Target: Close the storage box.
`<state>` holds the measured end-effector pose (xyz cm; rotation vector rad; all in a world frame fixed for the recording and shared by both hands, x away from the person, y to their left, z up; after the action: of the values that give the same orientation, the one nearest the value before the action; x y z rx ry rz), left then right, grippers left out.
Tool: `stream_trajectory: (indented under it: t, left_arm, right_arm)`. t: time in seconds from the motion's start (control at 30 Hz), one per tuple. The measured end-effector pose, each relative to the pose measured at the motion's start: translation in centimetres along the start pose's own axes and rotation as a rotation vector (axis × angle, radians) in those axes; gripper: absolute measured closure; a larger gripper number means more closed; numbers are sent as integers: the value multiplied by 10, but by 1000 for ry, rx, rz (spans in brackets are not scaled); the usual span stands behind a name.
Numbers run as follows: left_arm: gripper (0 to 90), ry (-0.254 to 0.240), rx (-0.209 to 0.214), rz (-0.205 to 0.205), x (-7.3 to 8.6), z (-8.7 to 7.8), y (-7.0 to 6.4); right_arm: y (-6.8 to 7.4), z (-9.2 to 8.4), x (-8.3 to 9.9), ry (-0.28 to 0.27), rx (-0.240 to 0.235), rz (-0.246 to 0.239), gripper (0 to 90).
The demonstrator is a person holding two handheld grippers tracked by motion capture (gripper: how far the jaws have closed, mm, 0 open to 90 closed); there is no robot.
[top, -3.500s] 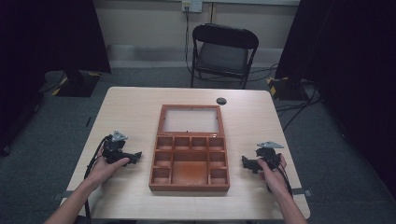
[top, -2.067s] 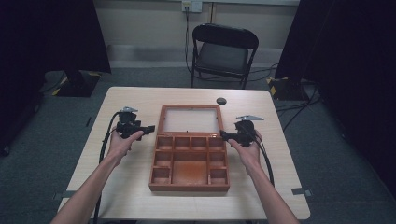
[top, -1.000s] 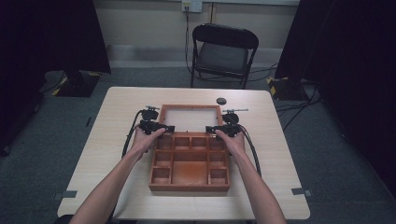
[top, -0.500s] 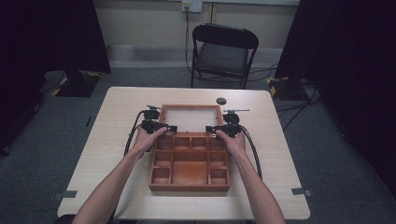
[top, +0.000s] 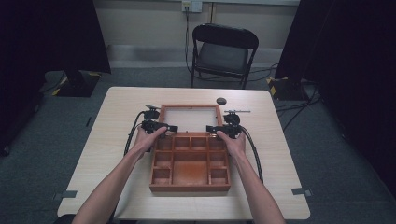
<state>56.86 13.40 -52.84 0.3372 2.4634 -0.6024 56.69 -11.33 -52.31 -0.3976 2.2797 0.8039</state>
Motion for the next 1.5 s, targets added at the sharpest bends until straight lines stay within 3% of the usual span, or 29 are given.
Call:
stream_trajectory:
  t: [0.1, 0.23, 0.3, 0.37, 0.53, 0.7, 1.07, 1.2, 1.4, 1.5]
  left_arm:
    - [42, -7, -8, 24, -1, -1, 0]
    - [50, -12, -2, 18, -2, -2, -1]
    - [96, -5, 46, -8, -2, -4, -1]
    - [128, -11, 57, -8, -2, -5, -1]
    - [138, -19, 42, 17, -5, -8, -3]
    - [145, -21, 30, 45, -6, -11, -4]
    - [214, -62, 6, 76, -11, -20, -6]
    - [258, -99, -8, 115, -14, -27, -7]
    - [324, -117, -9, 129, -15, -35, -7]
    - [349, -121, -30, 165, -14, -43, -9]
  right_arm:
    - [1, -1, -2, -10, 17, -24, 156]
    - [3, -3, -4, -24, 30, -40, 169]
    - [4, -3, -6, -22, 44, -52, 174]
    - [6, -5, -9, -22, 63, -77, 183]
    - [6, -11, -13, -36, 69, -86, 266]
    - [7, -13, -15, -50, 77, -101, 289]
    - [11, -24, -19, -107, 52, -96, 344]
    - [13, -32, -22, -127, 43, -90, 408]
    - [16, -40, -25, -148, 32, -92, 444]
    - [18, -46, -26, -169, 2, -78, 484]
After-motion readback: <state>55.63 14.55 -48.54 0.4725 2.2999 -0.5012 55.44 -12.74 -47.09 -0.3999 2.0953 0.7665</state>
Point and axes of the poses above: each handheld gripper's, and its own axes: z roughly forward along the jaws, x roughly out of its underside, y roughly to its left, the point moved 7 cm from there along z, roughly forward along the jaws, and after that the axes turned 8 degrees about -x, right-handed, at the moved point
